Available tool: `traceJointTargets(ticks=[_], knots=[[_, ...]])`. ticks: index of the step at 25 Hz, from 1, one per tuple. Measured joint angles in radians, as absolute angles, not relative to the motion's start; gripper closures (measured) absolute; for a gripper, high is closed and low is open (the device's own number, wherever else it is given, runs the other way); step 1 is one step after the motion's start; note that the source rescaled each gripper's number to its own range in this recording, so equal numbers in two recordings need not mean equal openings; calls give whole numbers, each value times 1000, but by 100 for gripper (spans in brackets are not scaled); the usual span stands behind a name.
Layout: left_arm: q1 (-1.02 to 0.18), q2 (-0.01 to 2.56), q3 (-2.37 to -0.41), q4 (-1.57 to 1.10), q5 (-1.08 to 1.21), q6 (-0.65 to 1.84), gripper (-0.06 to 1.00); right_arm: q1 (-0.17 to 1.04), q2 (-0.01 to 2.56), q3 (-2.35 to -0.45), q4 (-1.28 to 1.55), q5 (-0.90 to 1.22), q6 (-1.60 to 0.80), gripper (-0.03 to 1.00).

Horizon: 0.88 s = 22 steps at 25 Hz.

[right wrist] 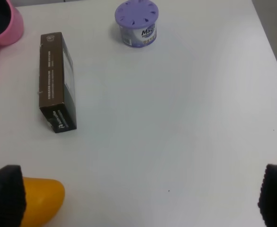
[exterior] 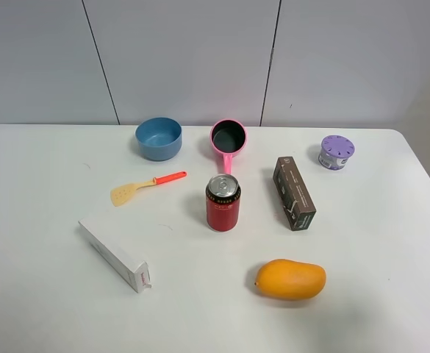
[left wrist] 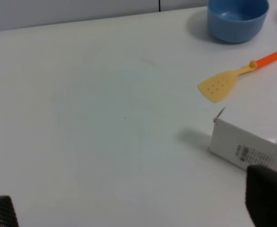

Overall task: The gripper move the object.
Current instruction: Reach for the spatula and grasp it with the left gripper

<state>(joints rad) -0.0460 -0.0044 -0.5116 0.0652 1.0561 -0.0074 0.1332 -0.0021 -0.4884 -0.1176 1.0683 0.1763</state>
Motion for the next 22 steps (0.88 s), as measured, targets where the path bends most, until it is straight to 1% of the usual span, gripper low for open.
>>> traceJointTargets(ticks=[22], knots=[[-46,-4,-512,65,1056,-7,-6,133,-2,-488,-118,1068,176,-3]])
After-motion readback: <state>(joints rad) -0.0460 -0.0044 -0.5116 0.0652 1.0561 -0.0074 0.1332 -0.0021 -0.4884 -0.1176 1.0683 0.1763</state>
